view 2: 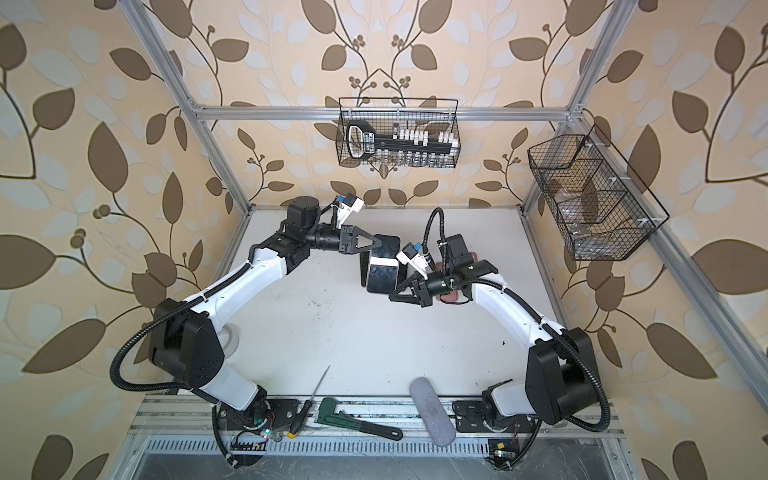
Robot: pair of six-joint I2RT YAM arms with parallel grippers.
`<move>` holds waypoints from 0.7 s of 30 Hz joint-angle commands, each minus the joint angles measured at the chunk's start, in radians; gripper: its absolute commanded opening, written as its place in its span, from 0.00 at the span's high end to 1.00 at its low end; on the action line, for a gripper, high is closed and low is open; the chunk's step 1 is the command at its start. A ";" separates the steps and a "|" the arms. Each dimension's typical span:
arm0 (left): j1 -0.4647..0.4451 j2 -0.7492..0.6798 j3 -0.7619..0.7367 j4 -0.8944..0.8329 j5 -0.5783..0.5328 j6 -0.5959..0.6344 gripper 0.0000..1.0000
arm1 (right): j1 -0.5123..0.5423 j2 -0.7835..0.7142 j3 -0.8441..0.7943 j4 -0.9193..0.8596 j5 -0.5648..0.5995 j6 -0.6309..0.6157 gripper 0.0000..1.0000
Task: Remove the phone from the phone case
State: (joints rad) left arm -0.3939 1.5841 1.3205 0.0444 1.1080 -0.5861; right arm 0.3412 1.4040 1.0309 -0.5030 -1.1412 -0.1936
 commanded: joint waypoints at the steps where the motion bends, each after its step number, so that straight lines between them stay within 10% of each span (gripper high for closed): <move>1: -0.008 -0.022 0.034 0.088 0.043 -0.115 1.00 | 0.021 -0.031 0.028 0.000 0.069 -0.105 0.98; 21: -0.018 -0.044 0.013 0.099 0.095 -0.187 1.00 | 0.040 -0.084 0.004 0.063 0.190 -0.128 1.00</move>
State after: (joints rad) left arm -0.3931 1.5841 1.3205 0.0925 1.1515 -0.6655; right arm 0.3756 1.3434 1.0306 -0.4995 -1.0431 -0.2676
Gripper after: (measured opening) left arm 0.119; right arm 0.108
